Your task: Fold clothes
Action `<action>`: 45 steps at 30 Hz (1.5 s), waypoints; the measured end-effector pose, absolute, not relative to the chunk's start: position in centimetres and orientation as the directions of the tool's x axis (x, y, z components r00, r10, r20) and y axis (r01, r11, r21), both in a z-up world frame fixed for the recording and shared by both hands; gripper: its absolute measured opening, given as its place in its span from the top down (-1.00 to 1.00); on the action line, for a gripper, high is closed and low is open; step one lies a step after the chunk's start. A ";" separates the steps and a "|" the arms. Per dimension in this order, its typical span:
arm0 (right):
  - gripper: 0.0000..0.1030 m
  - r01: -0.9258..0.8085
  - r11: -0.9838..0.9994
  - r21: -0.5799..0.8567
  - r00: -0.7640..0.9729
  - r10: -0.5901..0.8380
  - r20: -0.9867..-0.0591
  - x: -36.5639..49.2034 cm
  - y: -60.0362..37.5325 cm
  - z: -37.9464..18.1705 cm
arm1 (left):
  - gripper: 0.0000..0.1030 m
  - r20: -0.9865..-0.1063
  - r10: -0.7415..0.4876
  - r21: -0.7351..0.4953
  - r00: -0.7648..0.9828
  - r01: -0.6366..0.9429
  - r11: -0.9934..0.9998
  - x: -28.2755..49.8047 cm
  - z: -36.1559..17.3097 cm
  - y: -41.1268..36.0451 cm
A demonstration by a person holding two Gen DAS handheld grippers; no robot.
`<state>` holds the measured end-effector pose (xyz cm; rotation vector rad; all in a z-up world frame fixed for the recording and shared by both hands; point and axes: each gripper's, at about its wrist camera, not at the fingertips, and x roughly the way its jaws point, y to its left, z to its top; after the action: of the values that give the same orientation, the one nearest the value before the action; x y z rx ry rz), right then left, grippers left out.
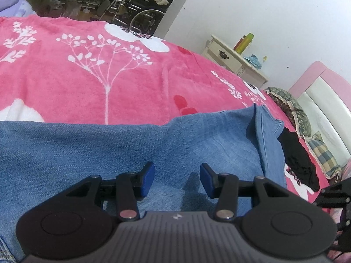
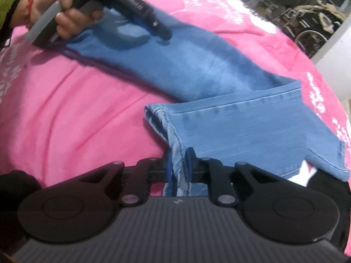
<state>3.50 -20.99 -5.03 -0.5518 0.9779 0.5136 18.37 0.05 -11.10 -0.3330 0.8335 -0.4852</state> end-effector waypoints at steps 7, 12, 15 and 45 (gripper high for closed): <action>0.79 -0.579 0.783 -0.228 0.516 0.134 -0.846 4.5 -21.7 -3.7 | 0.08 -0.618 -0.535 -0.468 0.576 0.278 0.839 18.3 -11.2 0.1; 0.80 -0.537 0.803 -0.258 0.562 0.112 -0.819 5.1 -22.4 -3.0 | 0.08 -0.616 -0.535 -0.466 0.578 0.281 0.839 18.3 -11.2 0.1; 0.80 -0.491 0.815 -0.307 0.617 0.078 -0.783 5.7 -23.2 -2.1 | 0.08 -0.615 -0.537 -0.467 0.577 0.281 0.838 18.3 -11.3 0.0; 0.91 0.132 0.894 -0.428 0.639 -0.407 -0.653 28.2 -48.5 -6.7 | 0.02 -0.690 -0.516 -0.359 0.508 0.378 0.853 19.0 -9.6 -0.2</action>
<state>28.24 -48.51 -6.69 -0.3599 0.8246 -0.3149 19.04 -0.19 -9.64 -0.1704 0.8871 -0.5415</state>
